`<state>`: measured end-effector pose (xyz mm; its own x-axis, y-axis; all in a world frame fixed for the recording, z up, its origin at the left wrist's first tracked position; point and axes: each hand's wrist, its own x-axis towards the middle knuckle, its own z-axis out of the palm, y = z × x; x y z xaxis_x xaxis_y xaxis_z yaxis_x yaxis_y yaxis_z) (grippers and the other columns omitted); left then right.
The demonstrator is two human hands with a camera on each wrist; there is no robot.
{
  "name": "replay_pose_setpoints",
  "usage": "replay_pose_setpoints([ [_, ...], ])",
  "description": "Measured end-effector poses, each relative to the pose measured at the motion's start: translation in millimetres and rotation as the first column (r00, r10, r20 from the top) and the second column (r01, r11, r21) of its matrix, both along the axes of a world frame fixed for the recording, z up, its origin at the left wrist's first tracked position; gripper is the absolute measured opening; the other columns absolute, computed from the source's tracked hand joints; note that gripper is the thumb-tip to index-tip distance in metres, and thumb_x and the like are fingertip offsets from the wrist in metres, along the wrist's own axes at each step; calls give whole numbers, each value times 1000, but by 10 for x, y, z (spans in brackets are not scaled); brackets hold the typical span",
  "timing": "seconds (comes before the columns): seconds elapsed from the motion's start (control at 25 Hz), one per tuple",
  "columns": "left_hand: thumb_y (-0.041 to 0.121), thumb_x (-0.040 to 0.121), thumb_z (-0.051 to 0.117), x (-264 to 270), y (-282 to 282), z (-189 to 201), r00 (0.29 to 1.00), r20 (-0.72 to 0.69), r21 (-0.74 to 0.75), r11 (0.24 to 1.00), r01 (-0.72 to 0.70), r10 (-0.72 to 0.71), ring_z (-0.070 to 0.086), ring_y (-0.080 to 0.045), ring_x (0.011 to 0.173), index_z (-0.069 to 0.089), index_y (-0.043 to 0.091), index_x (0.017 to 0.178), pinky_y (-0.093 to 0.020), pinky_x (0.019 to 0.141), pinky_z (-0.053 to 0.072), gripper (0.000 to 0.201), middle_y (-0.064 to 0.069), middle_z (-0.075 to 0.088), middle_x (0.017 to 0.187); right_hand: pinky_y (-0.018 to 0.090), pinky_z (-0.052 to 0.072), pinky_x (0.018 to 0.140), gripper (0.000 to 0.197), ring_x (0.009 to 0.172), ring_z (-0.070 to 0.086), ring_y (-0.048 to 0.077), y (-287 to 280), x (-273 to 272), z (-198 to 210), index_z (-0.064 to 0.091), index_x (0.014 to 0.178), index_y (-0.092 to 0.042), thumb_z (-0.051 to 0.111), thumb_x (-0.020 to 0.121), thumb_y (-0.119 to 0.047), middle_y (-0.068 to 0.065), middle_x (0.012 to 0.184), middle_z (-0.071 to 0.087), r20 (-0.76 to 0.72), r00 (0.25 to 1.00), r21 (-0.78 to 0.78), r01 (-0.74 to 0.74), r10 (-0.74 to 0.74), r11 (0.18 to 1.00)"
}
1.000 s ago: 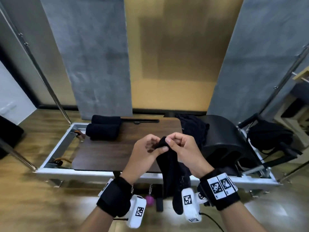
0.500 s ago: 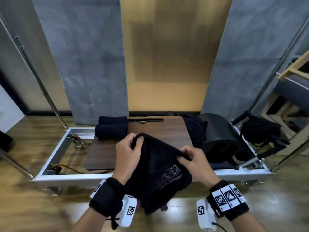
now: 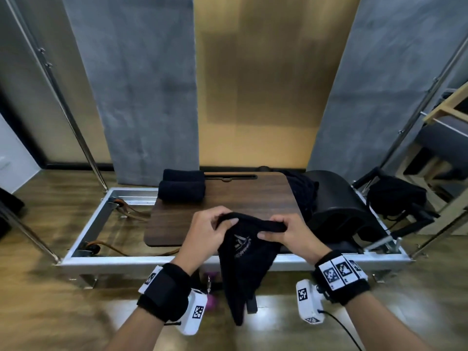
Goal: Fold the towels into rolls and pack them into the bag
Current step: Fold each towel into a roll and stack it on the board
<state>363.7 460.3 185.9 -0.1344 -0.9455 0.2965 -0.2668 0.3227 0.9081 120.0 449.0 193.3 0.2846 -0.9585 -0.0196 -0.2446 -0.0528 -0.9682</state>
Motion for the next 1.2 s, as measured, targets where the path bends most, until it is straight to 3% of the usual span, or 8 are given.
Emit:
replay_pose_setpoints([
  [0.12,2,100,66,8,90,49,987,36,48,987,153,-155,71,-8,103,73,15,108,-20,90,54,17,4,77,104,20,47,67,20,66,61,6,31,86,103,66,78,-5,85,84,-4,-6,69,65,-12,999,-71,-40,39,997],
  [0.24,18,93,65,-102,147,106,966,56,110,963,245,-253,68,-20,99,67,19,109,-41,93,51,16,-3,73,102,21,43,66,22,68,55,4,18,284,177,67,75,-11,86,78,-1,-8,69,63,-133,988,-211,-104,77,972],
  [0.48,50,98,63,-214,88,78,963,268,-84,994,67,-42,69,-22,76,68,23,89,-52,71,55,29,3,70,76,33,57,73,22,81,71,13,83,216,84,71,88,-12,90,77,-7,-2,83,75,-57,997,-160,-63,54,985],
  [0.56,45,103,60,-188,12,74,983,182,-131,991,30,-5,70,-23,79,70,20,92,-52,71,55,29,2,71,79,40,61,87,31,98,77,24,114,112,-30,75,104,-7,91,79,-12,6,101,80,-62,996,-92,-67,61,993],
  [0.68,30,109,58,-60,-90,95,999,-20,-167,985,-45,42,70,-19,85,71,15,96,-51,74,56,23,0,70,84,43,54,79,30,87,72,23,112,-79,-321,69,90,5,90,80,-13,7,87,75,-212,974,22,-77,80,997],
  [0.84,23,110,57,253,-166,127,966,-200,-139,971,-194,165,72,-9,92,75,27,104,-21,80,54,19,5,78,97,34,45,74,29,71,57,9,122,-282,-574,54,78,-8,81,88,-5,-8,69,59,-258,965,7,-41,41,999],
  [0.96,27,111,55,553,-212,92,962,-196,-95,973,-209,188,70,-12,95,73,25,105,-27,85,53,19,2,76,99,28,42,63,33,59,51,1,94,-360,-565,53,73,-21,80,92,-21,-11,58,55,-417,895,-140,108,-158,984],
  [1.2,23,107,64,946,-235,-79,939,-247,-18,968,-250,238,61,-18,88,72,1,97,-39,83,47,25,-14,68,85,40,54,70,17,74,66,16,82,-550,-249,71,78,-22,81,91,-26,-7,75,68,-518,768,-428,148,-376,891],
])
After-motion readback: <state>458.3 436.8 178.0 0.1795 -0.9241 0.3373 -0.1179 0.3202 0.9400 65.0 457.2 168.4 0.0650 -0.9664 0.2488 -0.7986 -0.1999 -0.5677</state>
